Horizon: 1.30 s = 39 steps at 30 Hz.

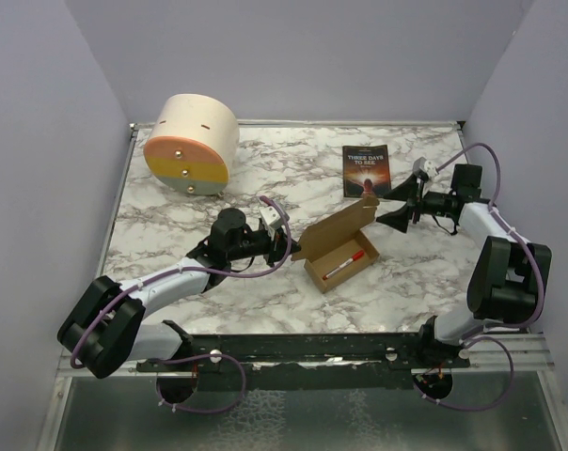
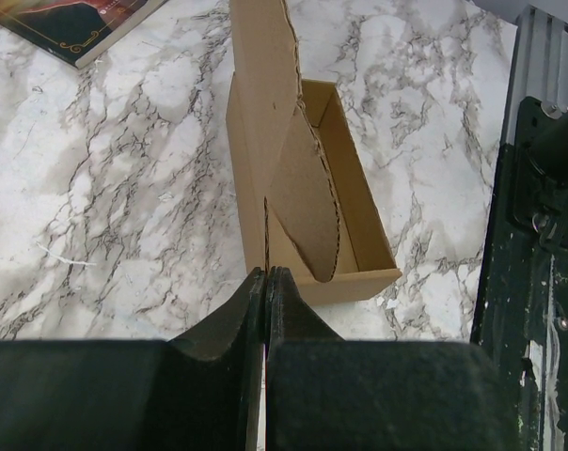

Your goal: Fold the paper box

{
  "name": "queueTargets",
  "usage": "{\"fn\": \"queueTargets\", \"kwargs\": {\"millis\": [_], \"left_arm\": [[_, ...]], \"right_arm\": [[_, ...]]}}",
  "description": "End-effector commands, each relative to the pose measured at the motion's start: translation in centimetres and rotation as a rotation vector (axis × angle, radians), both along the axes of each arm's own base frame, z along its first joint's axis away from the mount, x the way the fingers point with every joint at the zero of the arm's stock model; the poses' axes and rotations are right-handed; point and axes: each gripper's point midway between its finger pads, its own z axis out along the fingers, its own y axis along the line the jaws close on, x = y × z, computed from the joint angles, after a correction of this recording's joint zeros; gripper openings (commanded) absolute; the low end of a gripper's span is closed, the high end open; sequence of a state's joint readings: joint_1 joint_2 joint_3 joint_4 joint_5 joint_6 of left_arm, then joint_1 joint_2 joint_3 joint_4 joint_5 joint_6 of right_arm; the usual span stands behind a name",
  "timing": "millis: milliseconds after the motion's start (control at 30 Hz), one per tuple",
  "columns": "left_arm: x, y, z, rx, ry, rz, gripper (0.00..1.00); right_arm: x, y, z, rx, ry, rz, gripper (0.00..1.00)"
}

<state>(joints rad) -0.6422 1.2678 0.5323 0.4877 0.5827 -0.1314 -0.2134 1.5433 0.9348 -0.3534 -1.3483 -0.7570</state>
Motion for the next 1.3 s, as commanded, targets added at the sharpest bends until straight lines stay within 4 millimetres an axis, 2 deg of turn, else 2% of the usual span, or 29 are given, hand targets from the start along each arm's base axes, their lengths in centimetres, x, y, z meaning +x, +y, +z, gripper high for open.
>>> {"fn": "queueTargets", "kwargs": {"millis": [0,200,400,700,1167,1267], "left_arm": [[-0.3,-0.2,1.4,-0.025,-0.039,-0.041,0.00],[-0.4,-0.3,1.5,-0.028,-0.038,-0.050,0.00],[-0.4,-0.5,1.6,-0.028,-0.036,-0.063,0.00],[-0.1,-0.5,1.9,-0.024,-0.049,-0.057,0.00],[0.4,-0.4,1.9,-0.023,-0.046,-0.029,0.00],[1.0,-0.2,2.0,-0.025,-0.039,0.013,0.00]], "right_arm": [[0.6,0.0,0.7,0.014,-0.014,0.013,0.81],[0.6,0.2,0.2,0.017,0.002,0.015,0.80],[0.5,1.4,-0.6,-0.012,0.005,0.039,0.79],[0.0,1.4,-1.8,-0.056,0.002,0.054,0.68],[-0.8,1.7,-1.4,-0.057,-0.016,0.085,0.22],[-0.9,1.7,-1.3,-0.052,-0.015,0.086,0.16]]}}
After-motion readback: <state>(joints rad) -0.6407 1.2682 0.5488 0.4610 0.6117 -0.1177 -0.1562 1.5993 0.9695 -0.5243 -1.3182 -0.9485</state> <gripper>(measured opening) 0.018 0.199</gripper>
